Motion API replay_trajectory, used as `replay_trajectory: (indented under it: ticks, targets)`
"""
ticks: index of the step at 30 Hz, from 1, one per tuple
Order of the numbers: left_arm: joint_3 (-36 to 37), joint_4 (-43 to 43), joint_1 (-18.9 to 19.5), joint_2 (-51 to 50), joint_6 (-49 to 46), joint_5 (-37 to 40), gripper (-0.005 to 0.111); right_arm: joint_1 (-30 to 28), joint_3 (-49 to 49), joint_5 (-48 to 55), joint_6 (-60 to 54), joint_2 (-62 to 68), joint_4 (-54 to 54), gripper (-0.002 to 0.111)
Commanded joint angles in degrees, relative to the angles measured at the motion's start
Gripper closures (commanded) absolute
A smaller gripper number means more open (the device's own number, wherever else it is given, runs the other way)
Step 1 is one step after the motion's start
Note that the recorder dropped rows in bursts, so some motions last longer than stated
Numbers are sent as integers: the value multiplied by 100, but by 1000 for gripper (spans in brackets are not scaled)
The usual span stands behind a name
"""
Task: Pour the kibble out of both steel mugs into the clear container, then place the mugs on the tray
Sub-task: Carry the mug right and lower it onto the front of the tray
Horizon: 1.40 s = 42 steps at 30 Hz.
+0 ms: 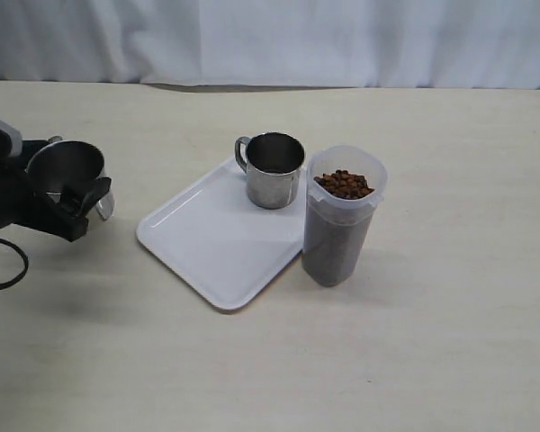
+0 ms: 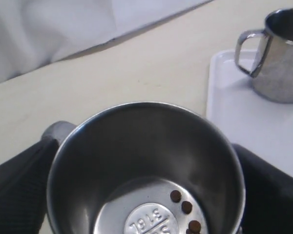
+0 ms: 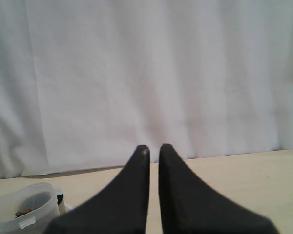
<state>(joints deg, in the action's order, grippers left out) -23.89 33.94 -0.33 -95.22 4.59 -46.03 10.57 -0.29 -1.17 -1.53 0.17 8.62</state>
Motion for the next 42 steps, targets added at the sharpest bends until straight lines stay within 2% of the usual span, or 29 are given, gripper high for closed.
replay_trajectory:
  ticks: [1, 7, 11, 18, 23, 37, 39, 42]
  targets:
    - [-25, 1027, -107, 381, 1152, -293, 107, 8, 29, 20, -51, -17, -7, 103]
    - [-160, 966, -841, 326, 1330, -300, 107, 8, 29, 20, -51, -17, -7, 103]
    - [-436, 542, -1370, 68, 1330, -286, 107, 8, 29, 20, -51, -17, -7, 103]
    - [-974, 443, -1892, -705, 1279, -229, 107, 8, 29, 20, -51, -17, -7, 103]
    - [-1177, 384, -1897, -1105, 916, -229, 107, 8, 29, 20, -51, -17, -7, 103]
    - [-1684, 302, -1909, -1983, 735, -218, 105, 8, 29, 20, -51, -17, -7, 103]
    - [-1696, 287, -1909, -2021, 721, -220, 97, 8, 29, 20, -51, -17, -7, 103]
    - [-1696, 513, -1909, -2021, 721, -204, 72, 8, 29, 20, -51, -17, -7, 103]
